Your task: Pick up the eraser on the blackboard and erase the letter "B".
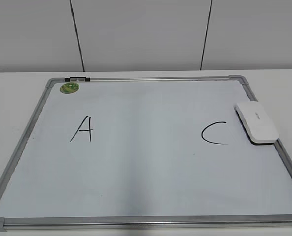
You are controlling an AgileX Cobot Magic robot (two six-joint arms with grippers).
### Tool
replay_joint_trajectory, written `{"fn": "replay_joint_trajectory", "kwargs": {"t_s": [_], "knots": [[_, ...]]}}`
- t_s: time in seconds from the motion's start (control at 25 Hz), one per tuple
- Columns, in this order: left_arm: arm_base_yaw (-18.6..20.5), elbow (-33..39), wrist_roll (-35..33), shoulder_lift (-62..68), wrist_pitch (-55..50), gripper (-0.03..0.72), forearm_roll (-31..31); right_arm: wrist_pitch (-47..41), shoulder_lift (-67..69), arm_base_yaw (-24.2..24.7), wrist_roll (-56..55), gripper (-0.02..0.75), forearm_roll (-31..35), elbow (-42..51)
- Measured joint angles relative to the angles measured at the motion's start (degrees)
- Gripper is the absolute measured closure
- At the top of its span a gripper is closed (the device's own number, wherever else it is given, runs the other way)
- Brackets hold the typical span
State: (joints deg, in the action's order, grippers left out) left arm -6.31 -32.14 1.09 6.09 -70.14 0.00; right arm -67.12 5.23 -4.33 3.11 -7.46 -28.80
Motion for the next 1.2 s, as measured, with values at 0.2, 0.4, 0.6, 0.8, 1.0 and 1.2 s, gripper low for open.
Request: {"fn": "replay_joint_trajectory", "kwargs": {"t_s": [0.2,0.4,0.6,0.8,1.0,1.2], "knots": [[0.0,0.5,0.0,0.0,1.8,0.284,0.0,1.0,0.0,0.0,-0.1,0.144,0.0,0.4],[0.0,0.7,0.0,0.0,3.2,0.284,0.0,1.2,0.0,0.0,-0.1,0.145,0.0,0.4],[0.0,2.5,0.0,0.0,6.2,0.284,0.3,1.3,0.0,0.0,-0.1,0.145,0.0,0.4],[0.0,2.5,0.0,0.0,6.7,0.284,0.3,1.3,0.0,0.0,-0.1,0.145,0.0,0.4],[0.0,2.5,0.0,0.0,6.7,0.309,0.4,1.3,0.0,0.0,-0.1,0.146,0.0,0.4],[0.0,2.5,0.0,0.0,6.8,0.337,0.4,1.3,0.0,0.0,-0.2,0.146,0.0,0.4]]}}
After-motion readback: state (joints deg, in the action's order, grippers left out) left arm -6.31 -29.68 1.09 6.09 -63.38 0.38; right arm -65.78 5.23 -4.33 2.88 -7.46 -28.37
